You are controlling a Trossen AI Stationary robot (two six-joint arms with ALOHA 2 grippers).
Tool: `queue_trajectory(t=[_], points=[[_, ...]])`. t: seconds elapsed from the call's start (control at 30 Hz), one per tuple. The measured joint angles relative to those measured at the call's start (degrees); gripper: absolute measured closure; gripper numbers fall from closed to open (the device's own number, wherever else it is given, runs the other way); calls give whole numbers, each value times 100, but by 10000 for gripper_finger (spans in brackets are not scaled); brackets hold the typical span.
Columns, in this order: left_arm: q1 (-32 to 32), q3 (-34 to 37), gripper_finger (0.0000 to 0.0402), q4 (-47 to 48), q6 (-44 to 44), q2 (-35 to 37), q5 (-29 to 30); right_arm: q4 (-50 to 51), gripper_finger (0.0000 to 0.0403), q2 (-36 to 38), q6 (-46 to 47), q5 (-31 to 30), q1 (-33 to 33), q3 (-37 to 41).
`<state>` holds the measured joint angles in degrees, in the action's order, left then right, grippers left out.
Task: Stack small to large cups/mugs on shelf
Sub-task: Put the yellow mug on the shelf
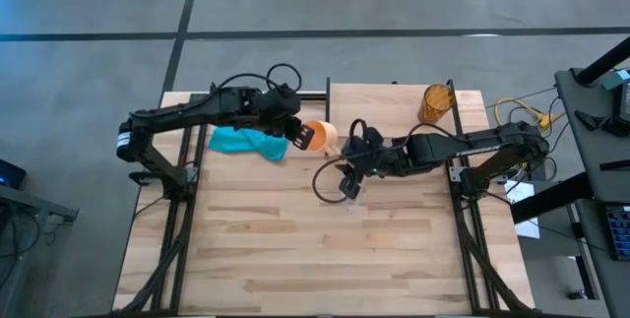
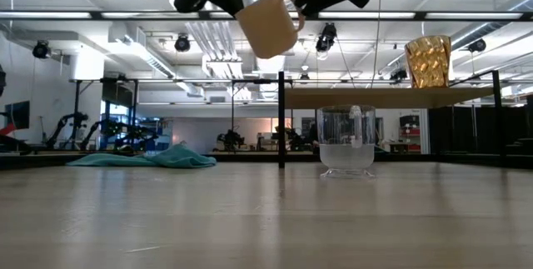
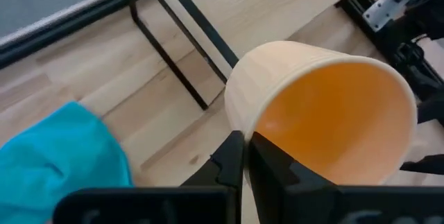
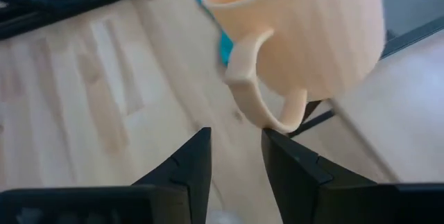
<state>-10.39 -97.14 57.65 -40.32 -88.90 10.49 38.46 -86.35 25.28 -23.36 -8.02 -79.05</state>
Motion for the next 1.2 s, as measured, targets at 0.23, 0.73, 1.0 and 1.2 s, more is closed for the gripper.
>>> queue_trajectory(t=[0.23, 0.73, 1.0, 1.2], points=[[-43, 4, 402, -19, -9, 0, 11, -11, 280, 0, -401, -413, -3, 0], [-267, 24, 401, 33, 20, -2, 26, 26, 286, 0, -612, -706, -155, 0], [-275, 24, 401, 28, 69, -2, 26, 6, 289, 0, -625, -1121, -150, 0], [-278, 24, 401, -88, 70, -2, 27, -90, 289, 0, -606, -1125, -148, 1]])
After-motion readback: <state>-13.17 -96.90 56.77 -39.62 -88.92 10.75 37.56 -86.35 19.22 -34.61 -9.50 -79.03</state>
